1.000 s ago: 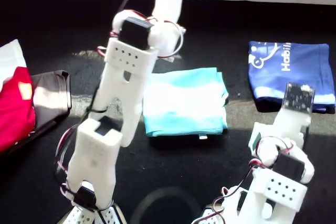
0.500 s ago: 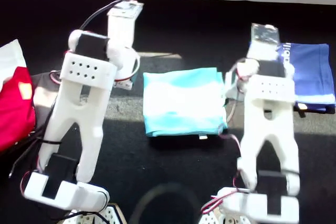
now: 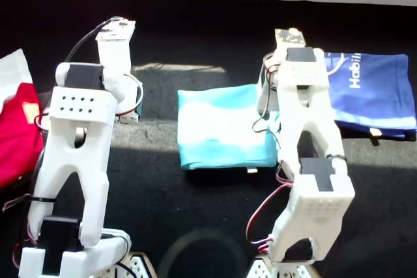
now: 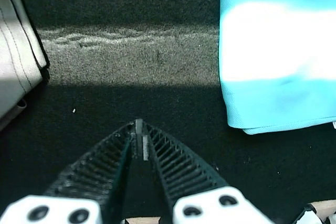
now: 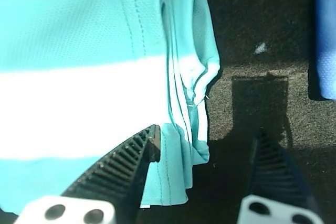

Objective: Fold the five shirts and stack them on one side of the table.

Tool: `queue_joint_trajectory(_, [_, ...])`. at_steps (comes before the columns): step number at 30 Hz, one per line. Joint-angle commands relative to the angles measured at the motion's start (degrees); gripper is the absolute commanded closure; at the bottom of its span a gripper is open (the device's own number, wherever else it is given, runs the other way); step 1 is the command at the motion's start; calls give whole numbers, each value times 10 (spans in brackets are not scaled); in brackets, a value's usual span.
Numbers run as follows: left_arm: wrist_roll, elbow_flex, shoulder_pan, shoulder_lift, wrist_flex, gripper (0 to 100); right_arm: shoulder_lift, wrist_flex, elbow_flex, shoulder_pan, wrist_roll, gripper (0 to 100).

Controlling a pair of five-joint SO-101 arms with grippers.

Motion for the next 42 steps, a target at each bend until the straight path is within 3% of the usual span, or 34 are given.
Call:
queue_joint_trajectory(1, [-2, -1, -5, -23, -8, 991, 9, -18, -25, -14, -5, 725])
queue_joint_trajectory(16, [-3, -1, -6, -24, -4, 991, 23, -83, -18, -15, -40, 724])
queue_joint_trajectory(31, [-3, -1, -6, -24, -4, 991, 183, -95, -24, -12, -39, 734])
queue_joint_trajectory(33, [-3, -1, -6, -24, -4, 991, 189, -95, -24, -11, -38, 817])
queue_joint_trajectory(35, [-3, -1, -6, -24, -4, 991, 187, -95, -25, -5, -39, 983])
queue_joint_trajectory(42, [-3, -1, -6, -22, -4, 991, 117, -73, -74, 44, -36, 992])
